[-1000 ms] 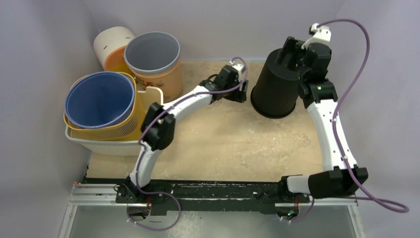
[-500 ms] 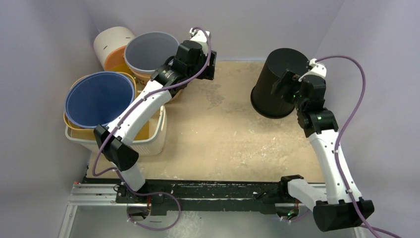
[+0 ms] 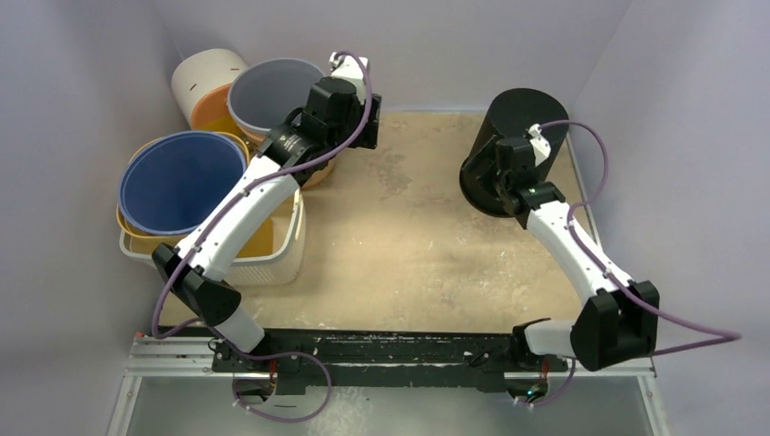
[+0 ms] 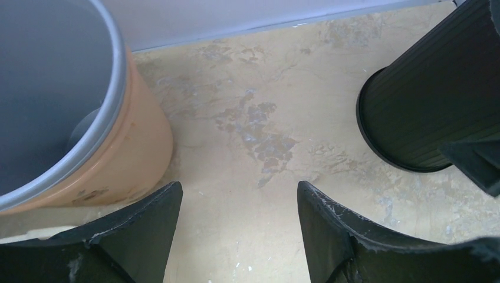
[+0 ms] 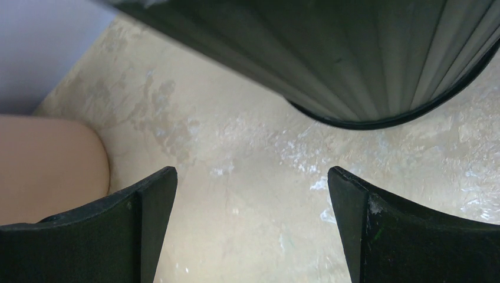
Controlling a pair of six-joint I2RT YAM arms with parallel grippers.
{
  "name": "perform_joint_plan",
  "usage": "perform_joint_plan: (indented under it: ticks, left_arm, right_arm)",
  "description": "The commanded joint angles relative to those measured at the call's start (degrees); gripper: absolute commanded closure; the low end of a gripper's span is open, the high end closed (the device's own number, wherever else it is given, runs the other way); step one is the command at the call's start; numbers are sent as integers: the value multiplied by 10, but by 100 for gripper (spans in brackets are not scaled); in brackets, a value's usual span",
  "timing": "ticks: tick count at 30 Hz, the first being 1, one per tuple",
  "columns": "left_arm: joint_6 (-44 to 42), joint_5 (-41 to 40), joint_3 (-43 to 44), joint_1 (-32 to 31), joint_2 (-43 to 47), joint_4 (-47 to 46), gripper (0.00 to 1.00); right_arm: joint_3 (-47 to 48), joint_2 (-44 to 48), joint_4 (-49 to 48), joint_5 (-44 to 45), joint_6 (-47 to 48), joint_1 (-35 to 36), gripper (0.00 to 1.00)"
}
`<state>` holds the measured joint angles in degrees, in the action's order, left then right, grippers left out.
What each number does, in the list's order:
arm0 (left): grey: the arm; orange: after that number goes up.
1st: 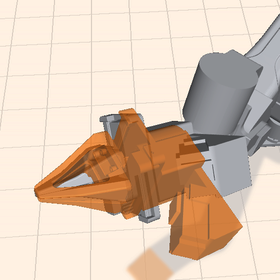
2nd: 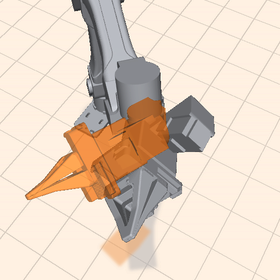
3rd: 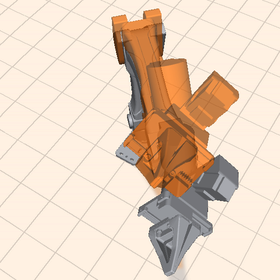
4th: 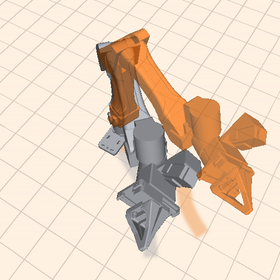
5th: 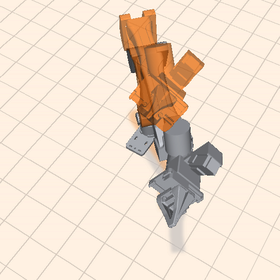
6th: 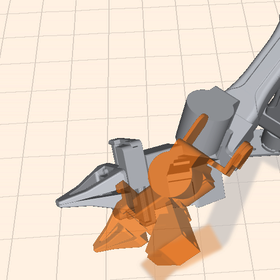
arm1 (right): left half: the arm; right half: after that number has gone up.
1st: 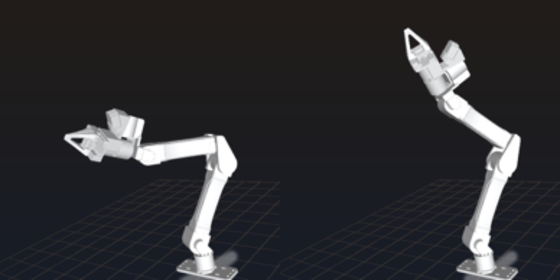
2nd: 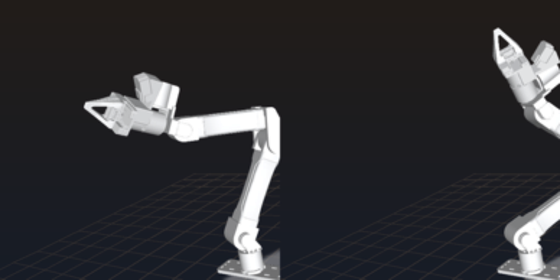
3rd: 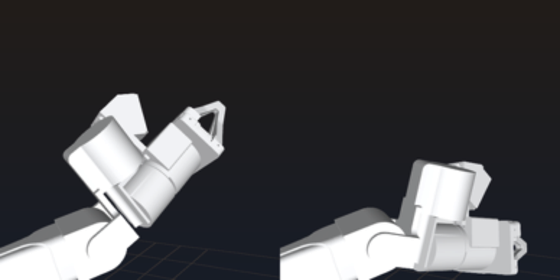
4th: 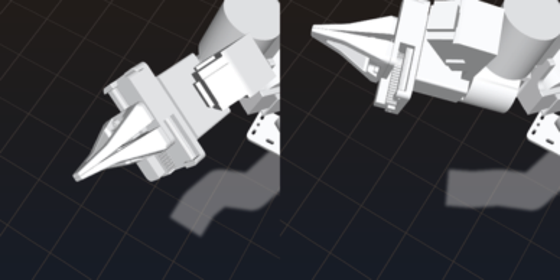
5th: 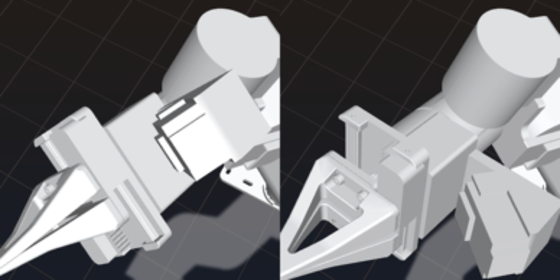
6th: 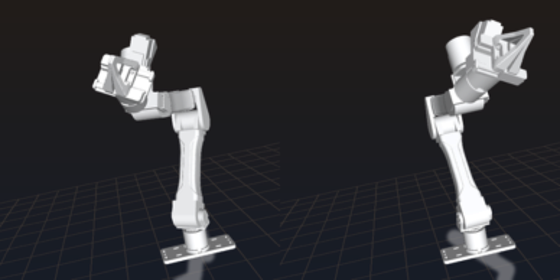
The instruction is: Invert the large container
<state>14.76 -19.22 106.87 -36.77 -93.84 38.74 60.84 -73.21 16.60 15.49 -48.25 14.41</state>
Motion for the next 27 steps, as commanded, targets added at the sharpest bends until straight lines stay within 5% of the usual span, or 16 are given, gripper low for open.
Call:
perform_joint_plan:
  ticks: [1, 19, 27]
  left_arm:
    - [-10, -38, -27, 5, 65, -14, 31]
    - [-35, -98, -65, 25, 132, -3, 29]
    - [-27, -81, -81, 35, 126, -16, 29]
  right_arm:
    - [40, -46, -33, 88, -75, -1, 0]
    - [319, -341, -96, 192, 201, -96, 0]
    - [417, -424, -97, 266, 204, -126, 0]
